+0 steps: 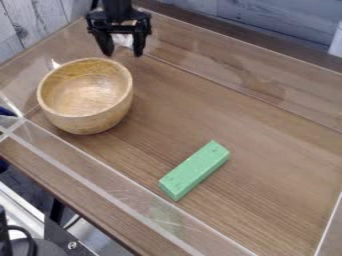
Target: Remove the green block from inside the brown bowl and put it on the table
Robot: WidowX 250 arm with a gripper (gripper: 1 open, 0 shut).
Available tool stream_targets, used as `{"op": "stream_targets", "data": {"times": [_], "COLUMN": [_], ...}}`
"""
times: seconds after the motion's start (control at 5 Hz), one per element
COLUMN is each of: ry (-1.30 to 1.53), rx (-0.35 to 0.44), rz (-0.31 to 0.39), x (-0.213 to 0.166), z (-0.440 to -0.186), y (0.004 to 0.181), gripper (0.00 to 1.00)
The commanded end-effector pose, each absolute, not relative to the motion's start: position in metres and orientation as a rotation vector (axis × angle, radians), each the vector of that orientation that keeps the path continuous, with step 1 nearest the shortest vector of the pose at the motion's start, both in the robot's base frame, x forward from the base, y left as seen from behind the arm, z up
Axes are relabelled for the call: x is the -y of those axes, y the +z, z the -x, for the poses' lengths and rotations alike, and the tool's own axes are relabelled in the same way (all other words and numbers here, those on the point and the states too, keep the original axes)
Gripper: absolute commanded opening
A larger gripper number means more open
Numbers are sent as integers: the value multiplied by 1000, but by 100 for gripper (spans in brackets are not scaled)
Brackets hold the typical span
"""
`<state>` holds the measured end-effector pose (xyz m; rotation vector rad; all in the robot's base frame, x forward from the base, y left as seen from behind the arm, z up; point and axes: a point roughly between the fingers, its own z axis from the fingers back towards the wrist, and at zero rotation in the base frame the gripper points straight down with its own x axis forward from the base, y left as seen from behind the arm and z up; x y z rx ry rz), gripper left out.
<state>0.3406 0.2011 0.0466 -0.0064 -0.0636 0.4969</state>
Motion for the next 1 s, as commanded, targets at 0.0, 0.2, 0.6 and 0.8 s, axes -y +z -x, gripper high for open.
{"op": "stream_targets", "data": {"times": [0.0, 0.2, 0.6, 0.8], "ry": [538, 557, 573, 570], "rx": [149, 151, 146, 143], "rz": [-21, -22, -28, -23], "x": [-218, -218, -215, -213], "z": [-354, -358, -363, -363], "y": [69, 63, 52, 51], "gripper": [100, 100, 0, 0]}}
